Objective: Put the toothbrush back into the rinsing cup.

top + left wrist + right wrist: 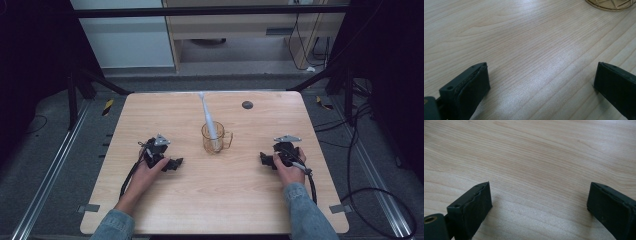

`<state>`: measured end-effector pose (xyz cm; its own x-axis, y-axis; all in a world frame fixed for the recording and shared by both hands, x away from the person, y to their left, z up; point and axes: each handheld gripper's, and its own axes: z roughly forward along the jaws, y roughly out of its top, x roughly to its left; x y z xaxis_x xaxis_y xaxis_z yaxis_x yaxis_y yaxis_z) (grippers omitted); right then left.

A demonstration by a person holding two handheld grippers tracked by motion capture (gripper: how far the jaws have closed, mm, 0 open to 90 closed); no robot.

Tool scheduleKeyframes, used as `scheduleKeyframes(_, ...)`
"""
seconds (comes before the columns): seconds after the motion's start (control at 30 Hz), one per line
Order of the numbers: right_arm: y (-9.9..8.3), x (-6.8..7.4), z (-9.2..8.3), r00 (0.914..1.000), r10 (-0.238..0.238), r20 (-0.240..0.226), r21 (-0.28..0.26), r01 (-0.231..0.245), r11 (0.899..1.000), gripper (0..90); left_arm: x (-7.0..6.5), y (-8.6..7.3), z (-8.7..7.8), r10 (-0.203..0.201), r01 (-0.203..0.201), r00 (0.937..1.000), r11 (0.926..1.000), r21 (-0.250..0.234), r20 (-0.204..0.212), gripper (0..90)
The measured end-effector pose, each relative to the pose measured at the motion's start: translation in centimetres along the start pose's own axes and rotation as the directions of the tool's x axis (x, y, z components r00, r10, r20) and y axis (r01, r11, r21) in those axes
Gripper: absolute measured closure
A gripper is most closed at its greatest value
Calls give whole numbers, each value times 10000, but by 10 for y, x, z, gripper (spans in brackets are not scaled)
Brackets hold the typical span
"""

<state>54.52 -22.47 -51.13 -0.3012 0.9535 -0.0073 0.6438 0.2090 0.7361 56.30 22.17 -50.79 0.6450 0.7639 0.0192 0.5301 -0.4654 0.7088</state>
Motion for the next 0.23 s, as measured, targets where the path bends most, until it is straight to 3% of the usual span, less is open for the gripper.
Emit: scheduleKeyframes(0.23, 0, 3, 1, 9999, 125, 80, 74, -126, 9999, 27, 0, 0, 0, 7, -7, 10000, 10000, 0, 0, 0)
